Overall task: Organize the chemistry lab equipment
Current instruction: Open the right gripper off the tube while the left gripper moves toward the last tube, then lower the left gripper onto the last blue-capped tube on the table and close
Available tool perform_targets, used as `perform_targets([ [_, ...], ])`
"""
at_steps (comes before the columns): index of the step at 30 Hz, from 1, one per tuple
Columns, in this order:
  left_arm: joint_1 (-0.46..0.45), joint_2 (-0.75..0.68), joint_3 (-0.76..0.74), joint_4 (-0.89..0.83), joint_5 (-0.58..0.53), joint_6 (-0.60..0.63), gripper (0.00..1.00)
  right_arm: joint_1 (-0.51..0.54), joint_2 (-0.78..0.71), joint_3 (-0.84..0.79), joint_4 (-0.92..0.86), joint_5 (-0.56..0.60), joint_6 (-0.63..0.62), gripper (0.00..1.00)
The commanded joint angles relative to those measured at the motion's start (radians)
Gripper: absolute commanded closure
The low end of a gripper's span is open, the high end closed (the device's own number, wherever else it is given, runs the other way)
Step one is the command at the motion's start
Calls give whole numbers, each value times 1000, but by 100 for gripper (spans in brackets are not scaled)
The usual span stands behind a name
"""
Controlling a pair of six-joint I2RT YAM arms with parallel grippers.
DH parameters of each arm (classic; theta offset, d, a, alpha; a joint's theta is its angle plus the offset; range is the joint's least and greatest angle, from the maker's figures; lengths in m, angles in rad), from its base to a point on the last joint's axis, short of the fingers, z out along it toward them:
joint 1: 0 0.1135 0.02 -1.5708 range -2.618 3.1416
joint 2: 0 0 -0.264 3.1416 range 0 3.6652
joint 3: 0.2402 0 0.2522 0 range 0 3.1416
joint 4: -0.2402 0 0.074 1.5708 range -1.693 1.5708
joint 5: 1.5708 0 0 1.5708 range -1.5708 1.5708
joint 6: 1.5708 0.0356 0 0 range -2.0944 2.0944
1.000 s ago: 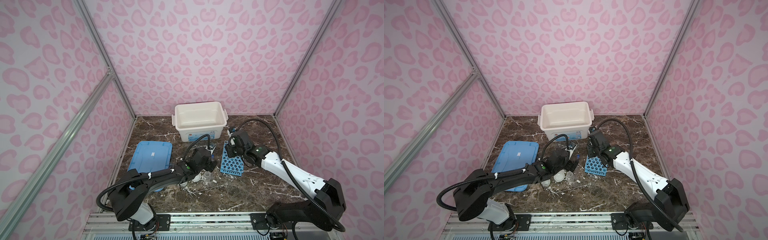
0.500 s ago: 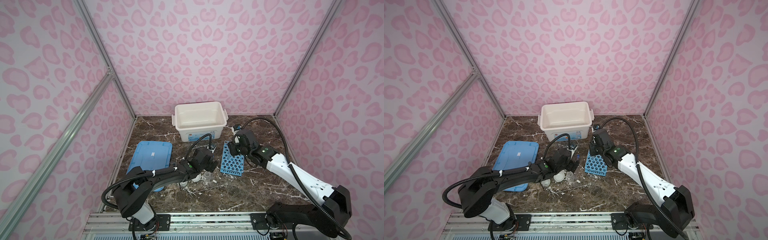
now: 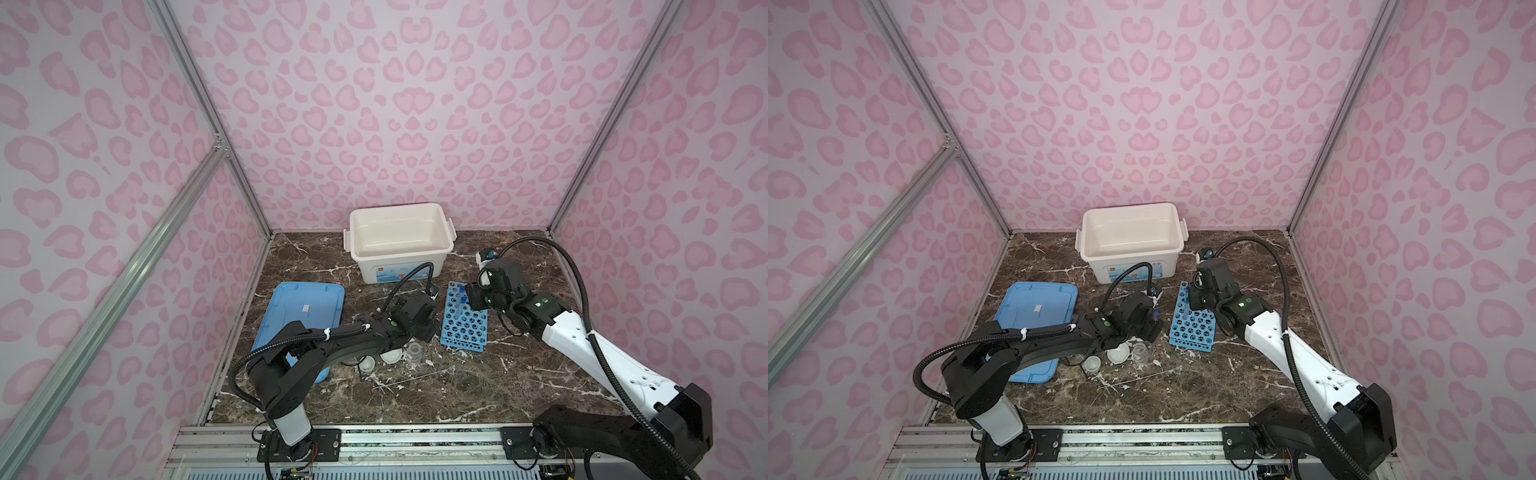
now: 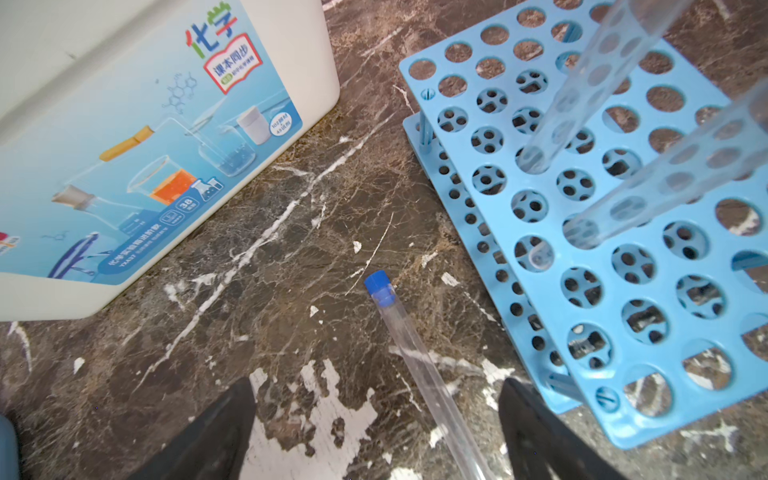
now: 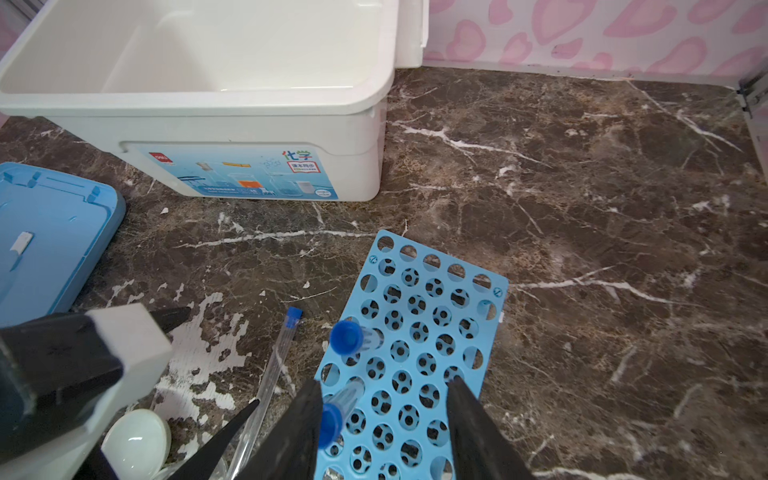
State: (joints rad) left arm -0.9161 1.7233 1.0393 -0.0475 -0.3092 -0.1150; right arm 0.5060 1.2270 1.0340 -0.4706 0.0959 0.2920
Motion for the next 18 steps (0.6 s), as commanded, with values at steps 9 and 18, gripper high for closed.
perform_targets([
  [9, 19, 82, 90, -142, 87, -50, 19, -56, -33, -31, -2, -33, 10, 49],
  [18, 34, 136, 140, -210, 138, -85, 32, -82, -45, -52, 0, -45, 12, 49],
])
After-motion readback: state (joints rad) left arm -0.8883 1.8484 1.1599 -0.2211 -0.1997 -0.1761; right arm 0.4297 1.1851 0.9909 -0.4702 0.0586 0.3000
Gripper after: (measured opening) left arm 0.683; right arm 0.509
